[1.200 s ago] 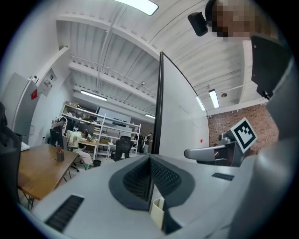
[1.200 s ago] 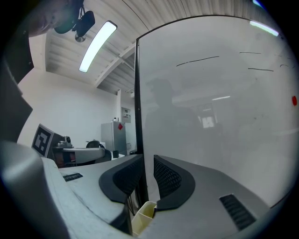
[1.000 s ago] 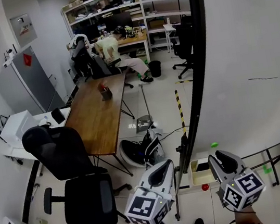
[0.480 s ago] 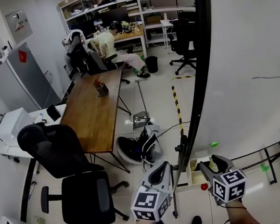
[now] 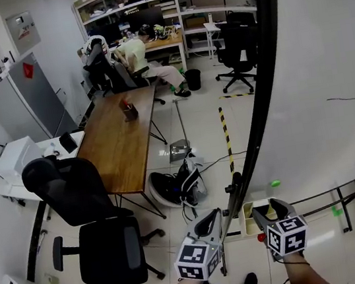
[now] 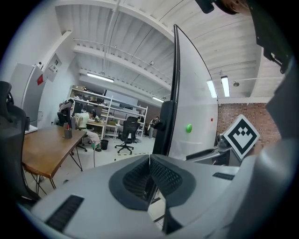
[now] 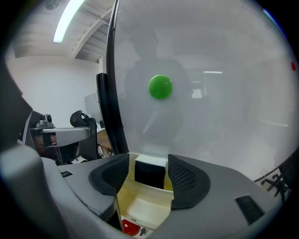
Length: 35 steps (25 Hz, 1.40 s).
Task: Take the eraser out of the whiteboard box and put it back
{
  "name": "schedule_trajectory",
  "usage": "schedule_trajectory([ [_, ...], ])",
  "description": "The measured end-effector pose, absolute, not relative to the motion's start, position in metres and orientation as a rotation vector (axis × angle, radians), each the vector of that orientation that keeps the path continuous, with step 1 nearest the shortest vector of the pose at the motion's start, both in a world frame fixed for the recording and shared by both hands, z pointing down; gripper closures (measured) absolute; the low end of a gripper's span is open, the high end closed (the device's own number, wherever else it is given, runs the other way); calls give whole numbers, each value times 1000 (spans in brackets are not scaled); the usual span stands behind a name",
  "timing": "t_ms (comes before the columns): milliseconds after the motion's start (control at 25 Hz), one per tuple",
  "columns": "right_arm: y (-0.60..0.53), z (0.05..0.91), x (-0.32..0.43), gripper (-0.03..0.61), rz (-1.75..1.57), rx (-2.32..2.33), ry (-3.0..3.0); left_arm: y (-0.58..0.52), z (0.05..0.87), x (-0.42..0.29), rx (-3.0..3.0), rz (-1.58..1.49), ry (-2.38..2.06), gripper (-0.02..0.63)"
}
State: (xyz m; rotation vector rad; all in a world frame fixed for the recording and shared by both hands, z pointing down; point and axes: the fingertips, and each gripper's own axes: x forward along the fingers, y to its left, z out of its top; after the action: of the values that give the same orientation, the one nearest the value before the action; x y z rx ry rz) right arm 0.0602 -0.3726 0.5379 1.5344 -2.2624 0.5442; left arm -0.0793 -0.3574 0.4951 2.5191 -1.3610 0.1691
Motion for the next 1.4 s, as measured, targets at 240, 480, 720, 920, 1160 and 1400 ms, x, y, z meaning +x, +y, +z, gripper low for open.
schedule_trajectory([
  [240,-374,544,61,296,534,1555,-2216,-356,508,-78,2507,198,-1334,577],
  [480,-382,548,61,298,519,1566,-2173,-364,515,-82,2500,191,-1331,577],
  [720,-381,552,57,304,517,1548,-2150,-365,514,-80,2499,174,-1303,578],
  [920,-382,557,57,316,519,1534,-2110,-366,517,-80,2502,169,-1293,577],
  [1160,-385,556,57,316,521,1534,-2079,-369,516,-77,2506,166,-1280,578],
  [1400,-387,558,55,311,538,1550,-2039,-367,513,-78,2502,160,-1259,578],
])
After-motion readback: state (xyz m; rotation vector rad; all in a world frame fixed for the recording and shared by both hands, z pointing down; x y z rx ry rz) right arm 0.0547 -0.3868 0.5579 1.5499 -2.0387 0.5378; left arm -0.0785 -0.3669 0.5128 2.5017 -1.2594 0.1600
